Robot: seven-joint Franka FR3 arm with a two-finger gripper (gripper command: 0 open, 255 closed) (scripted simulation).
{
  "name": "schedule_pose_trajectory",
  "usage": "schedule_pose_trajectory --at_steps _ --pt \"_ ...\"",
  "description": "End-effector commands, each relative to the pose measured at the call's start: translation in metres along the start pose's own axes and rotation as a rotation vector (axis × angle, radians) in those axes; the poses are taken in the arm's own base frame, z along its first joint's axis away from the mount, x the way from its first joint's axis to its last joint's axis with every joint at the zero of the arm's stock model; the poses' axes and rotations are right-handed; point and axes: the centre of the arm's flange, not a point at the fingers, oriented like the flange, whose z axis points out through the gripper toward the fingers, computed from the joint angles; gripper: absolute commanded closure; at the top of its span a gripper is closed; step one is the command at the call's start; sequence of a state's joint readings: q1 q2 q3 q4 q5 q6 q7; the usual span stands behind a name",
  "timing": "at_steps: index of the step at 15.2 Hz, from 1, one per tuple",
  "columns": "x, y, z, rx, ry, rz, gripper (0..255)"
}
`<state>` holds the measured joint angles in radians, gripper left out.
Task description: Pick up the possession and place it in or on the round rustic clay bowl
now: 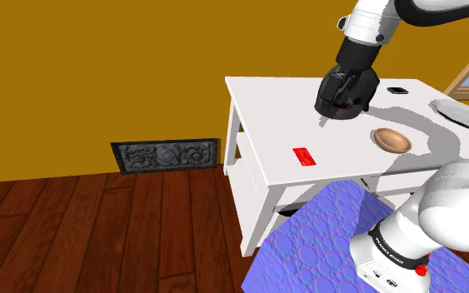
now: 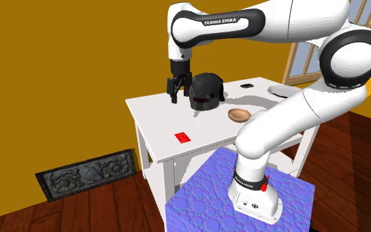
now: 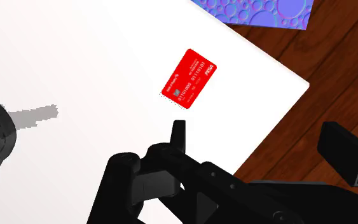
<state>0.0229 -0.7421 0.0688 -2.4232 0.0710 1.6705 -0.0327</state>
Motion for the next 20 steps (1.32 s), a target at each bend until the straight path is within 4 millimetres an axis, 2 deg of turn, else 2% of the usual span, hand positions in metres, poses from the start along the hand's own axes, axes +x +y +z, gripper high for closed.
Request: schedule_pose_trajectory --at_steps 1,6,11,15,20 --pt "0.0 0.0 0.0 0.0 0.0 0.0 0" --pt "0.045 0.026 0.065 0.051 -0.19 0.188 0" --pt "0.072 0.055 0.138 0.102 -0.38 0.376 0" --pt "0.079 0.077 0.2 0.142 -0.533 0.527 0" --pt "0.07 0.074 0.225 0.147 -0.548 0.543 0"
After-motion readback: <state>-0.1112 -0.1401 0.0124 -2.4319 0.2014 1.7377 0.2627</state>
